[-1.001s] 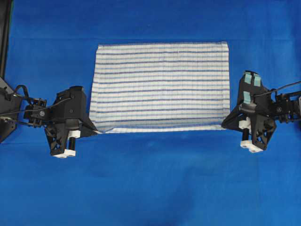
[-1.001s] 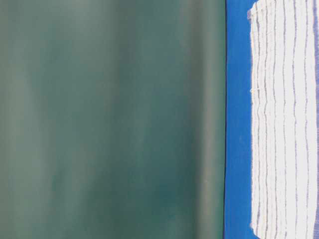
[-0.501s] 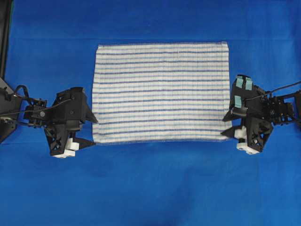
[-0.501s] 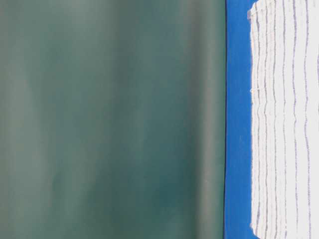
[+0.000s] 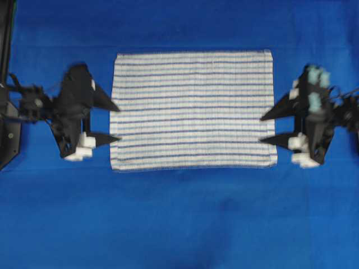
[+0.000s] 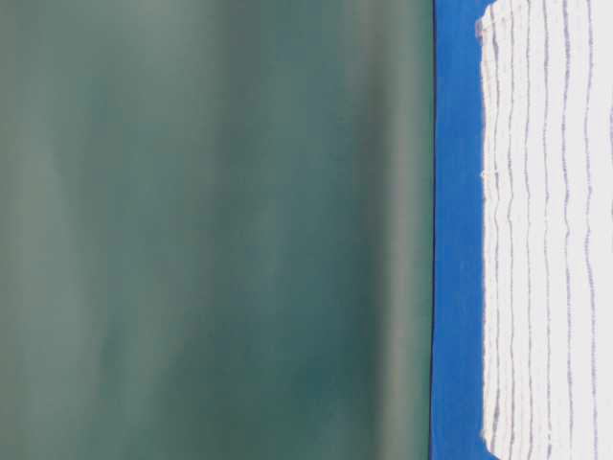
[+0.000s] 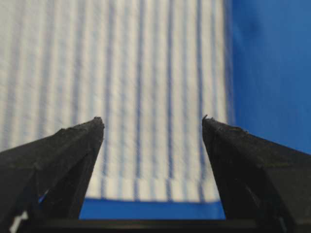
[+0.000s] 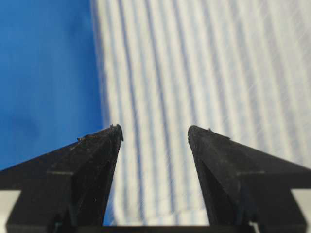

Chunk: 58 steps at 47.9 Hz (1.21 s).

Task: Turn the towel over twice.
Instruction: 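Open both grippers to release the towel edge, then move both grippers back to the towel's far corners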

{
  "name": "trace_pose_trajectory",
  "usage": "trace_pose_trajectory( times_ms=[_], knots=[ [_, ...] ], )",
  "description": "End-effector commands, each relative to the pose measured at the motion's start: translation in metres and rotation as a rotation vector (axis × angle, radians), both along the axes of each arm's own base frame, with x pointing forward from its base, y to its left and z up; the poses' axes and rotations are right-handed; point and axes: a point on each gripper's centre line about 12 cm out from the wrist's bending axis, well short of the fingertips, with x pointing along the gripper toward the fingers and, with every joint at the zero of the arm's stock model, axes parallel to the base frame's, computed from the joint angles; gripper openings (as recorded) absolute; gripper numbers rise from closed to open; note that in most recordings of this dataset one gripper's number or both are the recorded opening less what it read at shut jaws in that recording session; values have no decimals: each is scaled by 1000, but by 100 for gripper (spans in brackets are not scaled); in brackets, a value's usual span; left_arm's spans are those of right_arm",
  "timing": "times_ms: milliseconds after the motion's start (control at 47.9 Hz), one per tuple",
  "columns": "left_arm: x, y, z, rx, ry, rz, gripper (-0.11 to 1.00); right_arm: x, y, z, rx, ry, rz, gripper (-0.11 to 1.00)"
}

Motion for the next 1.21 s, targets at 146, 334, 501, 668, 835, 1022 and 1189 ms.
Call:
trace_pose_trajectory(
  times_ms=[146, 334, 501, 668, 835, 1022, 1189],
  knots=[
    [-14, 12, 45, 79, -165, 11, 75, -17, -20, 47, -108, -159, -31, 62],
    [-26, 17, 59, 104, -227, 28, 75, -31, -30, 62, -150, -207, -67, 62],
    [-26, 20, 59, 107, -226, 41, 75, -31, -35, 60, -155, -198, -86, 62],
    [-25, 27, 56, 114, -211, 64, 75, -27, -41, 52, -155, -164, -106, 62],
    [-23, 47, 48, 151, -183, 124, 75, -26, -66, 42, -167, -110, -203, 62],
    [-19, 76, 28, 225, -155, 193, 75, -28, -107, 20, -172, -13, -343, 62],
    [-15, 103, 1, 242, -105, 269, 75, -29, -138, -8, -153, 59, -427, 62]
  ],
)
